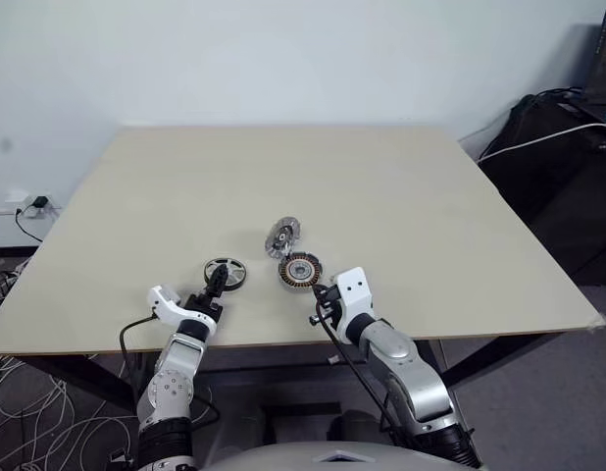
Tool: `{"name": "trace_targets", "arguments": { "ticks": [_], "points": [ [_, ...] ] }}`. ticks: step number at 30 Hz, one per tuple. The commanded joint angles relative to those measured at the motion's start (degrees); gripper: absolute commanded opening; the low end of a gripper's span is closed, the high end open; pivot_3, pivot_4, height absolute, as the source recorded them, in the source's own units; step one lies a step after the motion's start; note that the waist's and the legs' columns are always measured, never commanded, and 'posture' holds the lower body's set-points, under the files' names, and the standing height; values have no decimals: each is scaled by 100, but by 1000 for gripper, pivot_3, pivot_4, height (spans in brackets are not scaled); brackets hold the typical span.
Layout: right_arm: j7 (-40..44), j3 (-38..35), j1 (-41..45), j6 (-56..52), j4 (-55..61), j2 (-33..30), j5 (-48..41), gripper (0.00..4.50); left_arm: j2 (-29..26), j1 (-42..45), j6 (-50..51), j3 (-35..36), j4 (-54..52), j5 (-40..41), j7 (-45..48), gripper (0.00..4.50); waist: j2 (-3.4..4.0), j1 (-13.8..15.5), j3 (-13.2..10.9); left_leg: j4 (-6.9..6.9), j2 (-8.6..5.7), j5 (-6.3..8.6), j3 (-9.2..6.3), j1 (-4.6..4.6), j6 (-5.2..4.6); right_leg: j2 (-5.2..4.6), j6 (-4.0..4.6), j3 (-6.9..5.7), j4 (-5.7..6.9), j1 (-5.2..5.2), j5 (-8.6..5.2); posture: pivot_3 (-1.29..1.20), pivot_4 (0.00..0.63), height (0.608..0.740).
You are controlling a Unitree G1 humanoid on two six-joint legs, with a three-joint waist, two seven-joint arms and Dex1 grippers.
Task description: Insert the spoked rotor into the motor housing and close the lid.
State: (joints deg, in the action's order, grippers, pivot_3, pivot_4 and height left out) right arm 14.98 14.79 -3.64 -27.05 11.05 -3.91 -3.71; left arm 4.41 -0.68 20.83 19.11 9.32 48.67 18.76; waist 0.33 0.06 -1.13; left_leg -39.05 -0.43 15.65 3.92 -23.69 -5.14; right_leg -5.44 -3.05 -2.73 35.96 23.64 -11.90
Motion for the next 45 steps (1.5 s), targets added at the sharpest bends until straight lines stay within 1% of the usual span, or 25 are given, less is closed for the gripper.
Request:
{"name": "trace_targets", "arguments": {
  "ticks": [1,3,8,12,13,14,18,21,26,29,33,37,39,45],
  "points": [
    [-17,-32,64,-9,166,34,-57,15,235,158,88,-48,-26,116,-39,4316,0,-16,0,0,0,0,0,0,0,3,0,1,-1,0,0,0,0,740],
    [-23,-37,67,-9,161,38,-56,0,264,156,136,-46,-21,111,-161,3905,-1,-25,0,0,0,0,0,0,0,2,0,1,-1,0,0,0,0,740],
    [-36,-49,80,-41,173,46,-59,0,339,84,196,-10,-89,135,-481,2275,-1,-37,0,0,1,0,0,1,-1,-2,0,1,0,0,0,0,0,740],
    [-51,-69,85,-61,160,52,-68,0,454,-18,177,91,-229,231,-922,956,-5,-42,1,1,1,0,-1,1,-1,-6,0,2,-1,0,0,0,0,740],
    [-55,-74,85,-64,155,52,-71,0,486,-46,171,131,-256,271,-1065,651,-9,-47,6,1,1,0,-1,1,0,-7,0,2,-1,0,0,0,0,740],
    [-60,-76,85,-67,152,51,-71,0,511,-78,166,158,-283,313,-1190,448,-8,-64,14,1,2,0,-2,2,0,-7,0,2,-1,-1,0,0,0,740],
    [-73,-87,93,-82,139,43,-70,0,568,-198,146,203,-382,454,-1644,443,-17,-101,22,3,8,0,-1,12,0,-5,3,10,2,-4,3,0,0,740],
    [-79,-91,92,-92,135,33,-63,0,563,-313,83,171,-610,582,-1667,443,-16,-139,23,3,14,0,-1,16,2,0,8,12,4,-3,6,0,0,740],
    [-99,-100,82,-125,148,16,-46,0,698,-517,-159,129,-1416,1361,-873,443,-20,-122,17,11,17,0,-1,7,10,0,17,16,2,10,5,0,0,740],
    [-101,-89,88,-135,127,10,-39,0,651,-583,163,-71,-1823,2085,-194,443,-24,-31,13,9,10,-1,-5,-10,11,-9,19,13,-3,16,4,0,0,740],
    [-95,-38,109,-151,120,-1,-25,0,497,-483,673,-485,-1877,2477,50,443,-21,-33,12,6,-1,1,-2,-6,8,-16,17,11,-7,9,5,0,0,740],
    [-99,-21,108,-144,121,-4,-25,0,339,-300,1004,-851,-1668,2469,22,443,-20,-66,11,6,0,1,-2,-3,7,3,15,9,-6,7,4,0,0,740],
    [-125,-43,85,-141,147,1,-31,0,295,-140,1148,-1055,-1432,2327,-60,443,-19,-70,11,7,2,-1,-2,0,8,30,15,9,-5,5,4,0,0,740],
    [-159,-73,49,-117,169,-1,-32,0,295,284,1155,-1202,-754,1988,-124,443,-19,-70,11,0,4,-3,-2,8,8,39,11,10,-1,-5,4,0,0,740]
  ]
}}
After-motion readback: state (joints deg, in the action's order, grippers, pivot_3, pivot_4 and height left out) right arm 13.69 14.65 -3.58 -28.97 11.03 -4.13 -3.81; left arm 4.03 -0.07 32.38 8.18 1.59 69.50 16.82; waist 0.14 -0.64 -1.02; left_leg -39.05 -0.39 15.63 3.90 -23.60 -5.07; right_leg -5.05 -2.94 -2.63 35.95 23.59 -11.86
